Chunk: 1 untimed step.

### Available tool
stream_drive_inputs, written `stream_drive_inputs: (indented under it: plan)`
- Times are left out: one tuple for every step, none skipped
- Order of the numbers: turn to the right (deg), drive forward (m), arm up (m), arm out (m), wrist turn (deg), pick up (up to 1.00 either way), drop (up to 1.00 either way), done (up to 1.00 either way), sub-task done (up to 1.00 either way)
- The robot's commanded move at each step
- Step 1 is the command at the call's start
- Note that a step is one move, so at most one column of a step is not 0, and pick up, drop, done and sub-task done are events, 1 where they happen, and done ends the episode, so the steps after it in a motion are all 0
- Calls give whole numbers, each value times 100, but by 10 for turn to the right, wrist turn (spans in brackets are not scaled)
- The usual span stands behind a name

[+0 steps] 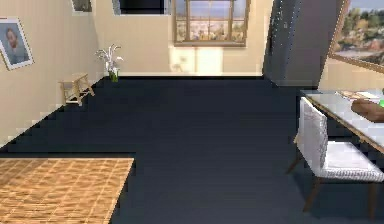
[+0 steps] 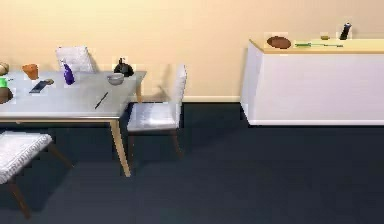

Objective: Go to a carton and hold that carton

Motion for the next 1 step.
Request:
stream_drive_inputs:
  plan:
    - [-450,0,0,0,0,0,0,0,0]
